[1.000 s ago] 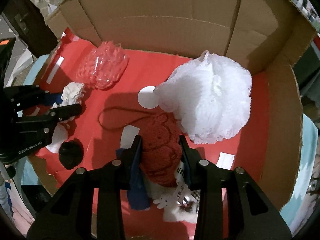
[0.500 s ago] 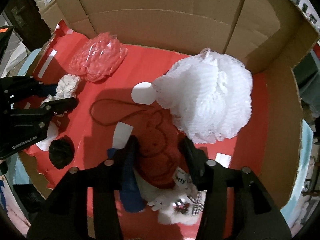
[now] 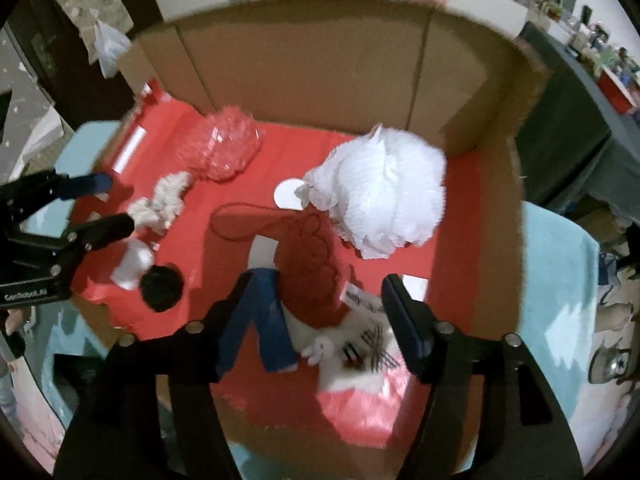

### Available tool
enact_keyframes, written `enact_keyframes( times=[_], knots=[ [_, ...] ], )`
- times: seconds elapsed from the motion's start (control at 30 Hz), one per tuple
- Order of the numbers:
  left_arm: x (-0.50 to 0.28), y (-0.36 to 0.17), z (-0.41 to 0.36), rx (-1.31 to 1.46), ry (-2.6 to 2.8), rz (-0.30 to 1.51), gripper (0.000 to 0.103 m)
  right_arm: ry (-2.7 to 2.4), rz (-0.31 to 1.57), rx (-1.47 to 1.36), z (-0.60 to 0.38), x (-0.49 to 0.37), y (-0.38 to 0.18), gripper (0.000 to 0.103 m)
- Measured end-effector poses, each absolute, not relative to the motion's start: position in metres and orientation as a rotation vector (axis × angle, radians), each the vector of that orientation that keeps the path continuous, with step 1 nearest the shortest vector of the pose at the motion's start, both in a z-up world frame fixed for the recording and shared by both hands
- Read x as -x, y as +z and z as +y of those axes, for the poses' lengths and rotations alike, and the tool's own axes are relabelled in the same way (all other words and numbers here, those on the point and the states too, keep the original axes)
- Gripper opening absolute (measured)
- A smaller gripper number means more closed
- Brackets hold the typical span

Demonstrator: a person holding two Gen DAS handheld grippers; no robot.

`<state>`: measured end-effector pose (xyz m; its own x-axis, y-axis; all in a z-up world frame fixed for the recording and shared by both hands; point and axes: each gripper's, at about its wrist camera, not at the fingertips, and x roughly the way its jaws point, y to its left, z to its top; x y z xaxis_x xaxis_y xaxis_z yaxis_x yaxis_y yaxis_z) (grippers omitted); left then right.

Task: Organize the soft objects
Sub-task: 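Open both tools to drop the crochet scrunchie and red knitted toy into the box, then withdraw both tools from the box toward the tissue and beige pad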

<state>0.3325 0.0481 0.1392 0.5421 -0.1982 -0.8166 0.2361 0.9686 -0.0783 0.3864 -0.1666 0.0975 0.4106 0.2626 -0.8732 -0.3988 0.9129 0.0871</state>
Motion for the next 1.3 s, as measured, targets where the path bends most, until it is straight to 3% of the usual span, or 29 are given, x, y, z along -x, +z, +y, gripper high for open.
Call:
enact_keyframes(
  times=[0.5,0.93,1.03,1.3],
  knots=[
    [-0.198,0.206,0.049,0.0,-0.257,0.689,0.096,0.435,0.751,0.087,-0.209,-0.255,0.186,0.081],
    [-0.105,0.222,0.047,-0.01,-0.233,0.564,0.097,0.45,0.587,0.095,-0.217,-0.14,0.198,0.082],
    [-0.088,0.224,0.044,-0.027,-0.239,0.529,0.098,0.453,0.564,0.102,-0.215,-0.121,0.198,0.088],
    [-0.057,0.232,0.042,-0.013,-0.246,0.477,0.099,0.468,0.481,0.122,-0.208,-0.075,0.202,0.089]
  ],
)
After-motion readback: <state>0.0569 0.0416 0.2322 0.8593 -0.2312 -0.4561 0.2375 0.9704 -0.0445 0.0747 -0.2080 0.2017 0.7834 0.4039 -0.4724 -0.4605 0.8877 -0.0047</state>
